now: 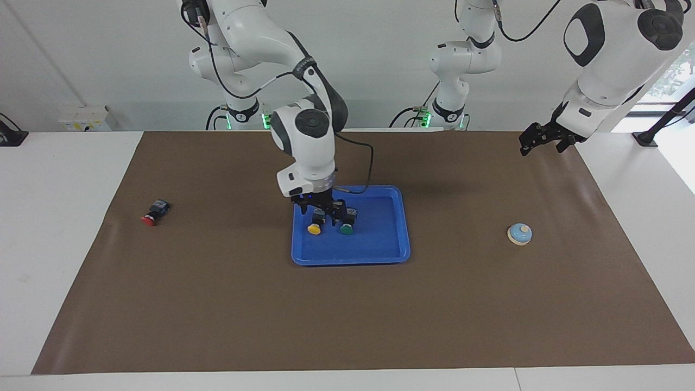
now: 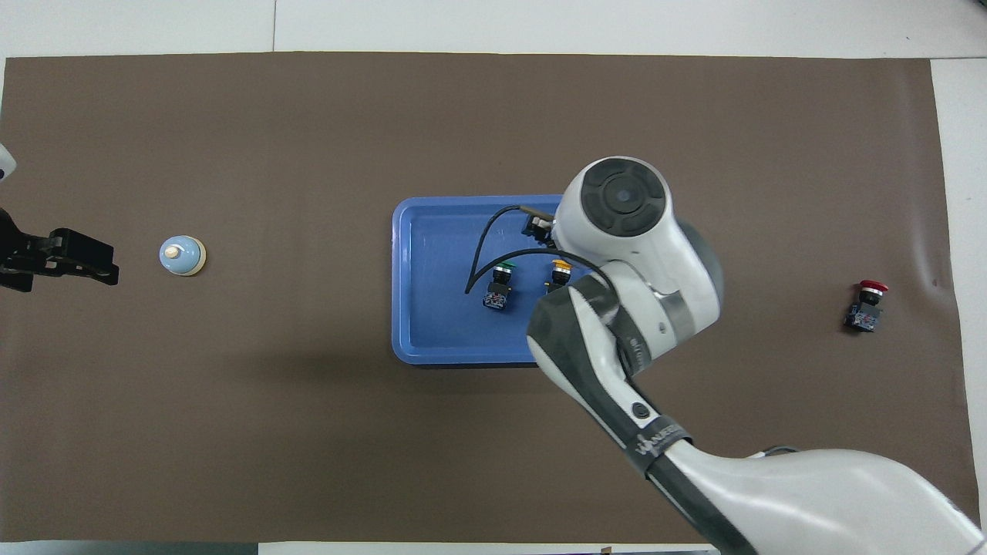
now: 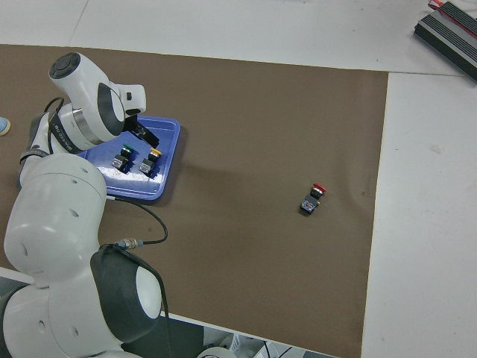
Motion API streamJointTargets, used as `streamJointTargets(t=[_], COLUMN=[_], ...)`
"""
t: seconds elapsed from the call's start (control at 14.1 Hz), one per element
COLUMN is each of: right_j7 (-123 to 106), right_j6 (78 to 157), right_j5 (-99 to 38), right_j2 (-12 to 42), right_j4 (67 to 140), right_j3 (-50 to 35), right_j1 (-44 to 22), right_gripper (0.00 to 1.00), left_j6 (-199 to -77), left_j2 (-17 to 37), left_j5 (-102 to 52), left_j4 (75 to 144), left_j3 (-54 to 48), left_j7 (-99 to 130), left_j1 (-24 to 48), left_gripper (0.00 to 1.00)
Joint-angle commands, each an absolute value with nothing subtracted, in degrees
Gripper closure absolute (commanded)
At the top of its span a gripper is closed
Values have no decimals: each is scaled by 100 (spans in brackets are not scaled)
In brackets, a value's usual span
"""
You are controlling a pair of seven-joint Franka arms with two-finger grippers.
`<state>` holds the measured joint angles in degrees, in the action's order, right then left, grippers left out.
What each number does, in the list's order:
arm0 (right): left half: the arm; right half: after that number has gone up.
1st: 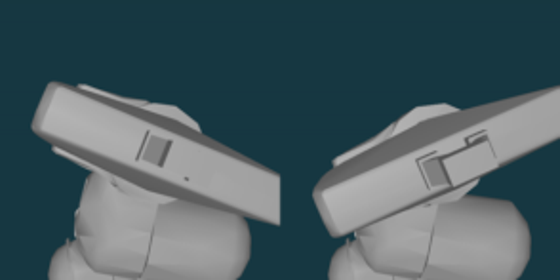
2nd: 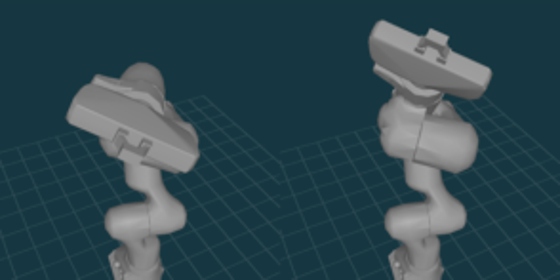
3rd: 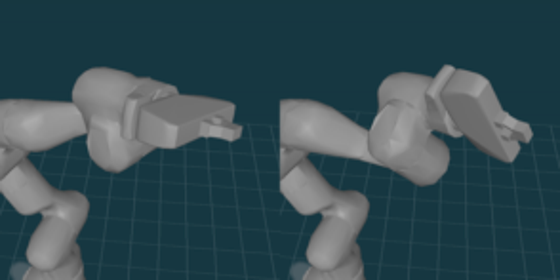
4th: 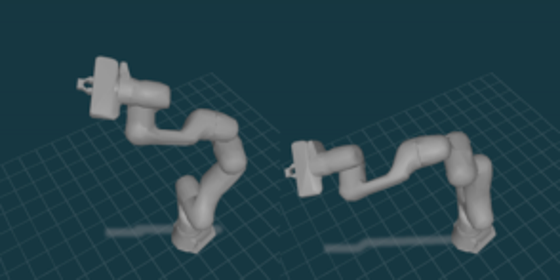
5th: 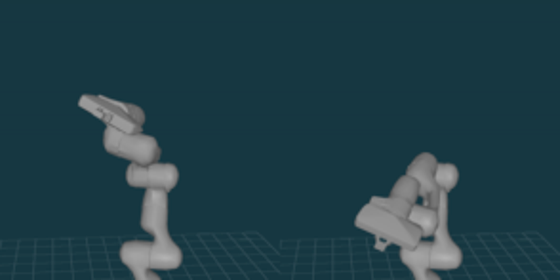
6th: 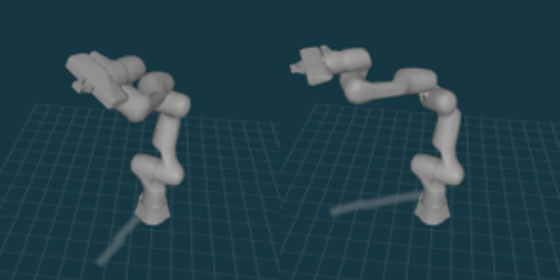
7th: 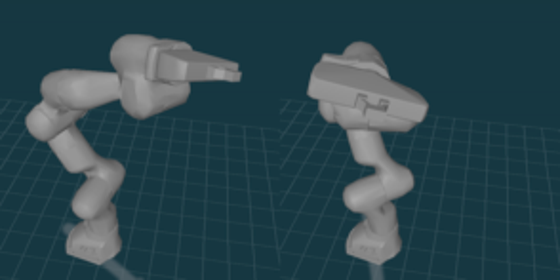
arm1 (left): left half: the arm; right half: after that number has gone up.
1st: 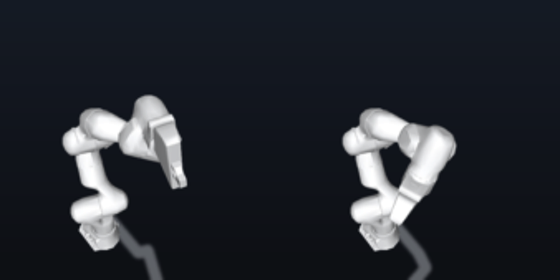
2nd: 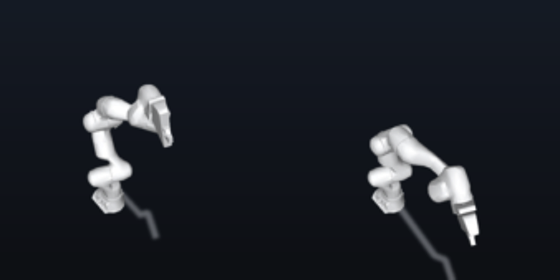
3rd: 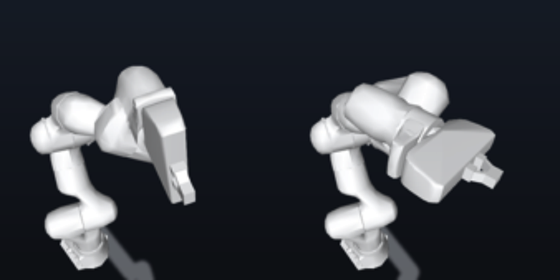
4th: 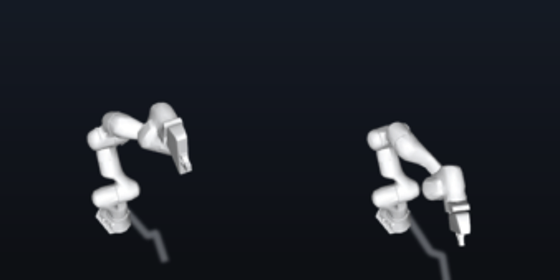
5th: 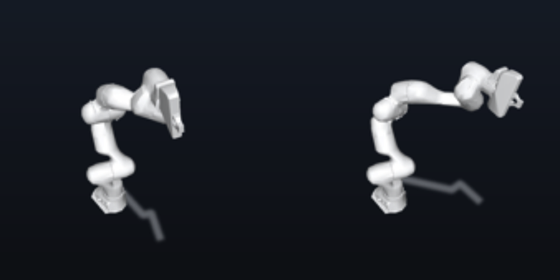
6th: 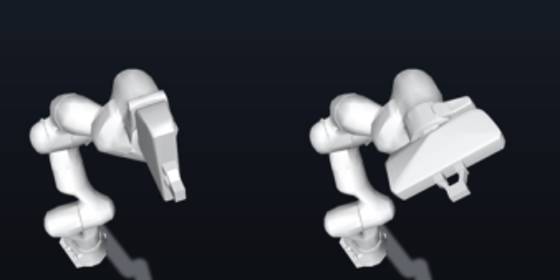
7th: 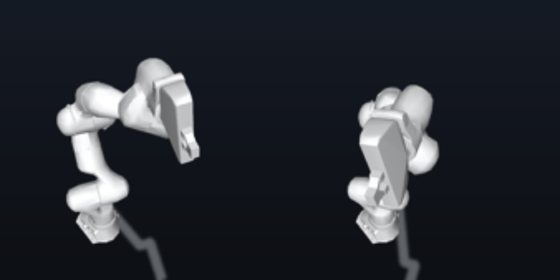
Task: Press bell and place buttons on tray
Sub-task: 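Place the green-top button in the tray beside the yellow one, then move the right gripper to the red-top button and grasp it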
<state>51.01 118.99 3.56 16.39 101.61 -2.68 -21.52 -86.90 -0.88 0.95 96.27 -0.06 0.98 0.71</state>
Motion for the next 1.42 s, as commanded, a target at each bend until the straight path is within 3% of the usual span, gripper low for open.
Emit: streamJointTargets(t=[0.0, 0.43, 0.64, 0.85, 1.35], right_j7=[4047, 1209, 82, -578, -211], right_j6=[11331, 10810, 11405, 12644, 13077], right_j5=[413, 431, 431, 439, 431], right_j2=[1170, 932, 713, 318, 246], right_j4=[10292, 10598, 11273, 12503, 12779], right_j3=[-343, -325, -334, -343, -343], right_j1=[-1418, 602, 1675, 2511, 2549], right_gripper=[0, 0, 0, 0, 0], left_j6=[-8604, -8605, -8604, -8605, -8613], left_j2=[-132, -132, -132, -132, -132], left_j5=[176, 176, 176, 176, 176], left_j4=[9589, 9580, 9589, 9580, 9589], left_j3=[9, 9, 9, 9, 9], left_j7=[149, 149, 149, 149, 149], left_j1=[88, 88, 88, 88, 88], left_gripper=[0, 0, 0, 0, 0])
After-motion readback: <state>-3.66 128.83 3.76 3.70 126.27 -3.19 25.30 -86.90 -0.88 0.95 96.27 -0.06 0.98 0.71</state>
